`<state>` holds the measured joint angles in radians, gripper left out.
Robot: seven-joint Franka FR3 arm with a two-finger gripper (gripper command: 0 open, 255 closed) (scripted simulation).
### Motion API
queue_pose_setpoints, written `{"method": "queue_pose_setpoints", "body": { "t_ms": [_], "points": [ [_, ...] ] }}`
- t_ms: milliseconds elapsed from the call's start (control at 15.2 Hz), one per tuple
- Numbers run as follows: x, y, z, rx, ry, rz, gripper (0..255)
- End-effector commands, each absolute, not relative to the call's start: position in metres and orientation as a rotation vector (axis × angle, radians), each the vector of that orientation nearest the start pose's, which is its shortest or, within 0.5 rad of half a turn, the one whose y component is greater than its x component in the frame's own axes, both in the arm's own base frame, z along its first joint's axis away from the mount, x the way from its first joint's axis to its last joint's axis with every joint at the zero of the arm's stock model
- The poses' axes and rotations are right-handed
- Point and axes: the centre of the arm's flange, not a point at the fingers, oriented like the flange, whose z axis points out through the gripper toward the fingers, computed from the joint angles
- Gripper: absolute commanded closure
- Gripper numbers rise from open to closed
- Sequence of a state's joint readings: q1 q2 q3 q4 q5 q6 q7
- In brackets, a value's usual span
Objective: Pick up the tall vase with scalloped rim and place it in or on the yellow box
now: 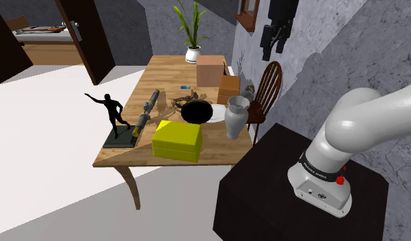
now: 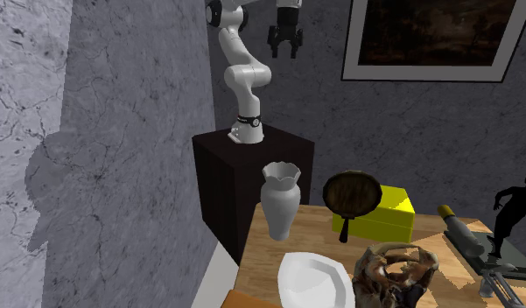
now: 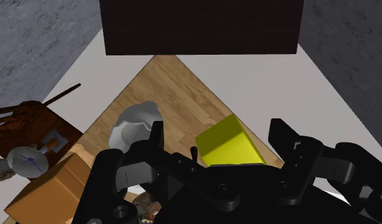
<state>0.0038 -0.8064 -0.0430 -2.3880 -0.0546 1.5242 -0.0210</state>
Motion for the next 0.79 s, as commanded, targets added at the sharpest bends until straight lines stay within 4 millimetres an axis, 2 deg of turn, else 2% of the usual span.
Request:
{"method": "queue_pose_setpoints", "body": {
  "t_ms": [0, 726],
  "points": [
    [0.295, -0.021, 0.577, -3.163, 0.008, 0.092, 0],
    [0.363, -0.031, 0.449, -3.26, 0.025, 0.109, 0]
  ]
}}
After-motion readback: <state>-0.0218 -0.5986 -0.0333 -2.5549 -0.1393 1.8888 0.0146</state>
